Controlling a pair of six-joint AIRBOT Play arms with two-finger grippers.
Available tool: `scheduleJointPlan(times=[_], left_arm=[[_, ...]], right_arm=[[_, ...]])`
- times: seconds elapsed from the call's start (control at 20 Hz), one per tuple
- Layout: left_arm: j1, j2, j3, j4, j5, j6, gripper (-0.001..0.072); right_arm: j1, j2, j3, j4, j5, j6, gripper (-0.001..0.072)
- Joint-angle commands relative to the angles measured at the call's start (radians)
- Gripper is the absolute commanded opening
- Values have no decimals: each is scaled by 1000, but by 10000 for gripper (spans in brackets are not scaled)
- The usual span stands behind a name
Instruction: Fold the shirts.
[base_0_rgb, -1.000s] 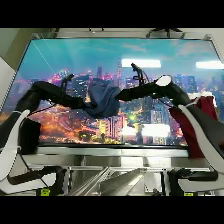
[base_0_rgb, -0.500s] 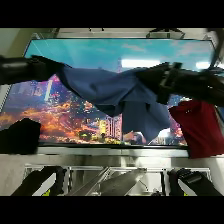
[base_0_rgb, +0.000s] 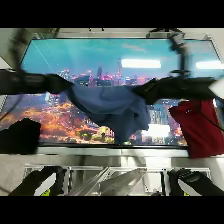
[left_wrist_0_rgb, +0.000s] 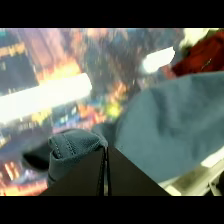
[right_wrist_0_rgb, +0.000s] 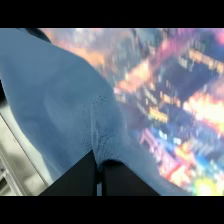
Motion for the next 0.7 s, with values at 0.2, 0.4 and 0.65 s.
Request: scheduleJointPlan(times=[0.2,0.4,0.65], left_arm=[[0,-438,-146,-2,-132,126,11],[0,-637,44,-2,-95,148,158],[47,-667,270,-2,95,113,689]], right_arm=[[0,-550,1,-17,-72,-31,30],[-22,-612,30,-18,-140,-50,388],[-204,-459,108,-25,67,0,382]])
